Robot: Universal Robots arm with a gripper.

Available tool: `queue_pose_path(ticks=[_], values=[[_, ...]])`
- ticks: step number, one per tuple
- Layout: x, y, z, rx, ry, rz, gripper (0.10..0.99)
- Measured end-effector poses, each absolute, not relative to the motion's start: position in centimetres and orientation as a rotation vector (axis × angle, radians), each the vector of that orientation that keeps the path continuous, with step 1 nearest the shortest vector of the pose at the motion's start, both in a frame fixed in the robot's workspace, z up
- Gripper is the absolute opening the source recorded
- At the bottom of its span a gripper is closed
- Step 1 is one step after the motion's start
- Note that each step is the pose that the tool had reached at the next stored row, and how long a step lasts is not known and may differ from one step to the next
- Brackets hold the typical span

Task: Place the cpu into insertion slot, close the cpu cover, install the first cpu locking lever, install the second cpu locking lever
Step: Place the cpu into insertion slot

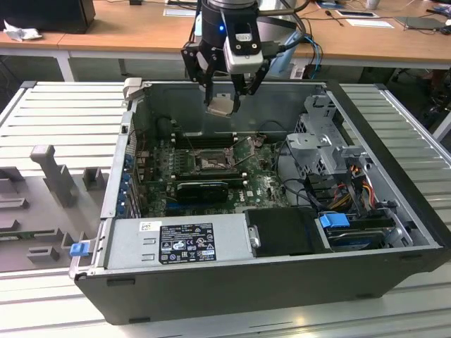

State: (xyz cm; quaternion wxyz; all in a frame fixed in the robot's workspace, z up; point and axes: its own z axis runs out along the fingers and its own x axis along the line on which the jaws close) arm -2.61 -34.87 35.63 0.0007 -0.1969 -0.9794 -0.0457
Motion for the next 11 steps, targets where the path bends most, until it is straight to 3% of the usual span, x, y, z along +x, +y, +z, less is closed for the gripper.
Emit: queue_pose_path(ticks=[11], values=[[-2.61, -34.87, 35.63, -0.737, -3.053, -0.144, 0.533]])
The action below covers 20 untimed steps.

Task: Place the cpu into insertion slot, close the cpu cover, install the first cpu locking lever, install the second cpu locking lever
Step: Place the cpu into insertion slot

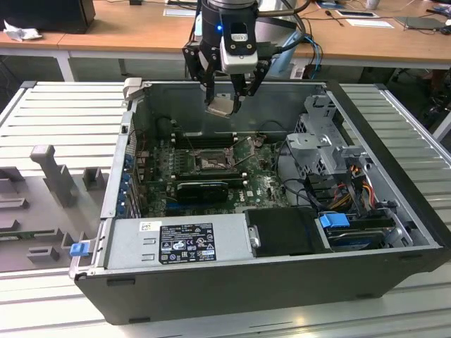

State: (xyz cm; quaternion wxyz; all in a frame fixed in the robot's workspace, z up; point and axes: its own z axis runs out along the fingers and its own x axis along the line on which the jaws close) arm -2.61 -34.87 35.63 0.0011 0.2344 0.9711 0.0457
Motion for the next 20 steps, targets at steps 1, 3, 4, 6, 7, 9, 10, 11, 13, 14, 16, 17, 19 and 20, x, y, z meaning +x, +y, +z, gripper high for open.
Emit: queue_pose_path(ticks=[1, 3, 4, 6, 7, 9, 10, 11, 13, 14, 16, 17, 19, 20], values=[[-2.61, -34.87, 35.63, 0.746, 3.046, 0.143, 0.533], [-2.61, -34.87, 35.63, 0.766, 3.040, 0.143, 0.533], [-2.61, -34.87, 35.63, 0.775, 3.038, 0.143, 0.533], [-2.61, -34.87, 35.63, 0.790, 3.033, 0.143, 0.533], [-2.61, -34.87, 35.63, 0.797, 3.031, 0.143, 0.533], [-2.61, -34.87, 35.63, 0.811, 3.027, 0.143, 0.533], [-2.61, -34.87, 35.63, 0.824, 3.023, 0.143, 0.533], [-2.62, -34.87, 35.62, 0.840, 3.018, 0.143, 0.533], [-2.61, -34.87, 35.62, 0.862, 3.011, 0.143, 0.533], [-2.61, -34.87, 35.61, 0.871, 3.009, 0.143, 0.533], [-2.61, -34.87, 35.61, 0.896, 3.000, 0.143, 0.533], [-2.61, -34.87, 35.61, 0.900, 2.999, 0.143, 0.533], [-2.61, -34.87, 35.61, 0.913, 2.995, 0.143, 0.533], [-2.61, -34.87, 35.61, 0.925, 2.991, 0.143, 0.533]])
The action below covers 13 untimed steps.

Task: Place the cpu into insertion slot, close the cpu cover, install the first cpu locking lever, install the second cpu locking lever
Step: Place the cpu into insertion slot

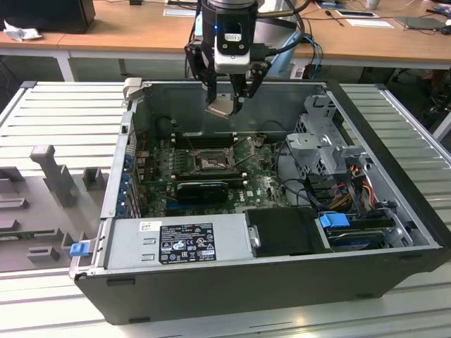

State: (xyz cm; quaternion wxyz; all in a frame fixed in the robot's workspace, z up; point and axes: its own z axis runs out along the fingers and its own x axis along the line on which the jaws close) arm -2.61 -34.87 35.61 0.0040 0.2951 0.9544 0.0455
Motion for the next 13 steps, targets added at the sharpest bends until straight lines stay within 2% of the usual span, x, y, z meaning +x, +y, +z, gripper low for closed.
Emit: queue_pose_path(ticks=[13], values=[[-2.61, -34.87, 35.61, 1.104, 2.924, 0.141, 0.533]])
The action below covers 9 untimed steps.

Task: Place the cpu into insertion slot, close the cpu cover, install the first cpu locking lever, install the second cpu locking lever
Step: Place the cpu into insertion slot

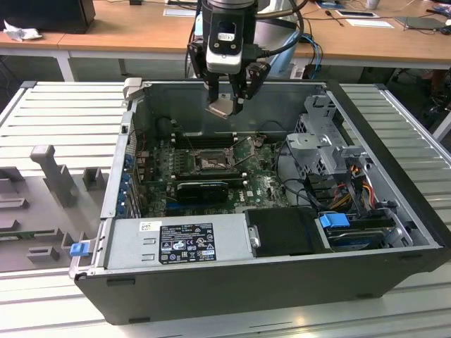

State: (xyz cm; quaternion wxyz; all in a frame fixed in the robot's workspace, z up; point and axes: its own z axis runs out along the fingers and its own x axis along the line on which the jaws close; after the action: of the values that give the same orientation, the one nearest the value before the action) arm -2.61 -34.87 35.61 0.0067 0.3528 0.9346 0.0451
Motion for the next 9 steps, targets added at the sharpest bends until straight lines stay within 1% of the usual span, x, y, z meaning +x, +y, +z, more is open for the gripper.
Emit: queue_pose_path(ticks=[9], values=[[-2.61, -34.86, 35.55, 1.208, 2.878, 0.140, 0.533]])
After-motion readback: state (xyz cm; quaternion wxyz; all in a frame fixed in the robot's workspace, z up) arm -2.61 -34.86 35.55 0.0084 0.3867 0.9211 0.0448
